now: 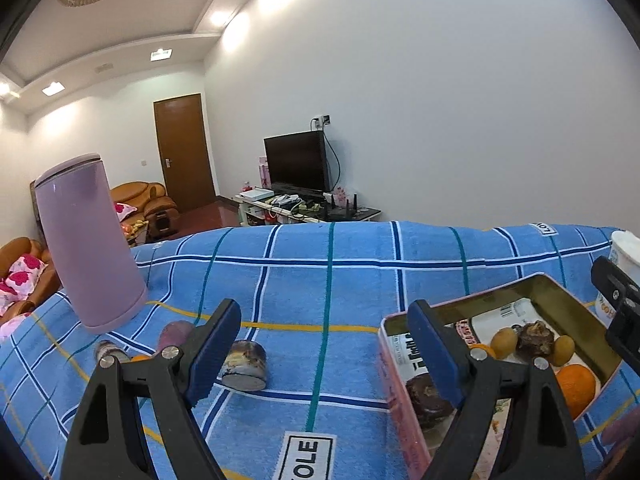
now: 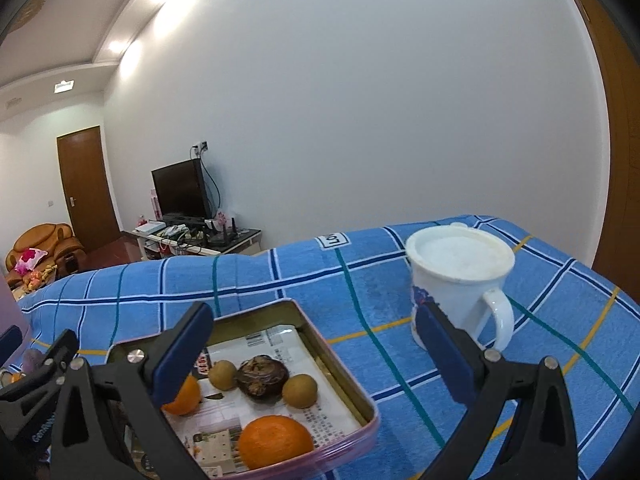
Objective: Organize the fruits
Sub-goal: 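Withdraw both open tools from the tin toward the cake rolls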
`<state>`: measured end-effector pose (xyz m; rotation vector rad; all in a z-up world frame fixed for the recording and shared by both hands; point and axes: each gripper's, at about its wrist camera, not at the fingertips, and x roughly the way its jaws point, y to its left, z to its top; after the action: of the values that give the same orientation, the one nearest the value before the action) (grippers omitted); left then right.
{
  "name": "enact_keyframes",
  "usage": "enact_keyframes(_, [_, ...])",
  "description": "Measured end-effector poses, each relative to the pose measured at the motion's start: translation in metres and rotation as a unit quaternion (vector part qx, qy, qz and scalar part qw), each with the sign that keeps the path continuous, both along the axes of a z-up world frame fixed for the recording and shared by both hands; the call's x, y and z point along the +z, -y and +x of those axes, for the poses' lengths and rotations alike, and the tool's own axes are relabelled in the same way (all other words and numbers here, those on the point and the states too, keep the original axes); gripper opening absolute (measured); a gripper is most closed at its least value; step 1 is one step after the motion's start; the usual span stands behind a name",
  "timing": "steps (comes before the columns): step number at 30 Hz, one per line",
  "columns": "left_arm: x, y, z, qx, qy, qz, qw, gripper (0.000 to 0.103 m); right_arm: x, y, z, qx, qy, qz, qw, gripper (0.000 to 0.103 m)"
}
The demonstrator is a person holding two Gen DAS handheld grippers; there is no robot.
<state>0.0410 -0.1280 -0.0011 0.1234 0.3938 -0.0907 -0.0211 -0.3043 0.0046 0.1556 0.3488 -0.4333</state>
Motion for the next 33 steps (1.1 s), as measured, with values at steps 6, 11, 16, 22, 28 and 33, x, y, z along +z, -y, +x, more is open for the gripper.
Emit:
enact_keyframes(6, [-0.002,-0.004,-0.001,0.01,0.002,0.002,0.9999,0.086,-0.002,-0.013,0.001,0.014,0.005,-0.011,1.0,0.103])
enact_keyframes(11, [-0.001,-0.008,-0.002,0.012,0.005,-0.009,0.9999,0.086,-0.003,-0.02,0.003,0.031,0.003,-0.015,0.999,0.103])
enact_keyframes(16, [-0.001,-0.008,-0.004,0.007,0.004,-0.006,0.9999,0.086,-0.002,-0.025,0.001,0.03,0.01,-0.023,0.999,0.103])
enact_keyframes(22, [-0.001,-0.01,-0.01,-0.004,0.002,-0.006,1.0,0.086,-0.001,-0.031,-0.003,0.022,0.021,-0.035,0.999,0.103])
enact_keyframes(28, [0.0,-0.017,-0.018,-0.007,0.007,-0.015,0.9998,0.086,0.0,-0.033,-0.006,0.017,0.026,-0.039,0.999,0.103])
enact_keyframes(33, [0.001,-0.026,-0.019,0.003,0.006,-0.018,0.9998,0.086,0.001,-0.036,-0.008,0.024,0.028,-0.04,0.999,0.103])
